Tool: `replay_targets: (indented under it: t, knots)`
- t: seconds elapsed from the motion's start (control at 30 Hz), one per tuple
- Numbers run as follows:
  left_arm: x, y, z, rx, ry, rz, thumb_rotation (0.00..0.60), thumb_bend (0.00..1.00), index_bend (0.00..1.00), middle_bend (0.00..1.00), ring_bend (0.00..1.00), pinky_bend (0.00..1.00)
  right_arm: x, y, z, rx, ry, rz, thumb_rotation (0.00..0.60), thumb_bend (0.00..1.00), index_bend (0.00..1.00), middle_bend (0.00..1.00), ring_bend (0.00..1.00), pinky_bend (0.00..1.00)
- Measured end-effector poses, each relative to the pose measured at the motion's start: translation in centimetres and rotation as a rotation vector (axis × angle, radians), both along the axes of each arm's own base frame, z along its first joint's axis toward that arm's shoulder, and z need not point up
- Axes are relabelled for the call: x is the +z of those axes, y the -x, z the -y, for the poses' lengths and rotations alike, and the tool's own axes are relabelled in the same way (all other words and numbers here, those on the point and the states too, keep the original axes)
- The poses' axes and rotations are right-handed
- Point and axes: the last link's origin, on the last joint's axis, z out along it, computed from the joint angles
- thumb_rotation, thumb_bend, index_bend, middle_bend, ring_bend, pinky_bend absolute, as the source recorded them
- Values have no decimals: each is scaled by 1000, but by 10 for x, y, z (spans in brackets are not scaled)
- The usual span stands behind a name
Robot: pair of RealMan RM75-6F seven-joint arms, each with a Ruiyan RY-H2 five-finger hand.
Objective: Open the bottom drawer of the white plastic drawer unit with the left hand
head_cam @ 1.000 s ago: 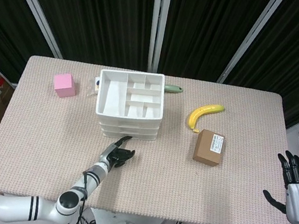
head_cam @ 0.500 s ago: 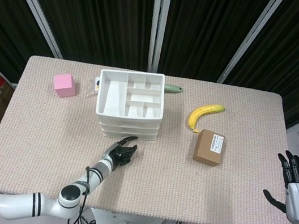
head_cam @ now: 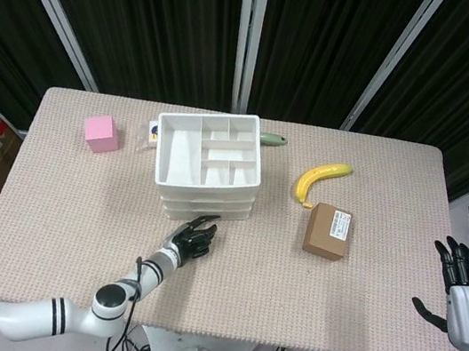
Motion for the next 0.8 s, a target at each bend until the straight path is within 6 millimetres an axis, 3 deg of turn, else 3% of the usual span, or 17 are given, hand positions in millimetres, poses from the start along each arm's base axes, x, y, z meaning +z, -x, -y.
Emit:
replay_targets:
  t: [0.27, 0.8]
  knots:
    - [3, 6, -4, 13, 10, 18, 600, 488, 358, 825, 915, 1000, -2, -1, 0, 4, -5, 1, 600, 54, 0, 9, 0, 18]
    - [3, 12, 21, -8, 93, 47, 600, 496, 378, 824, 914, 1000, -3, -1, -3, 6, -6, 8, 600, 70, 0, 9, 0, 18]
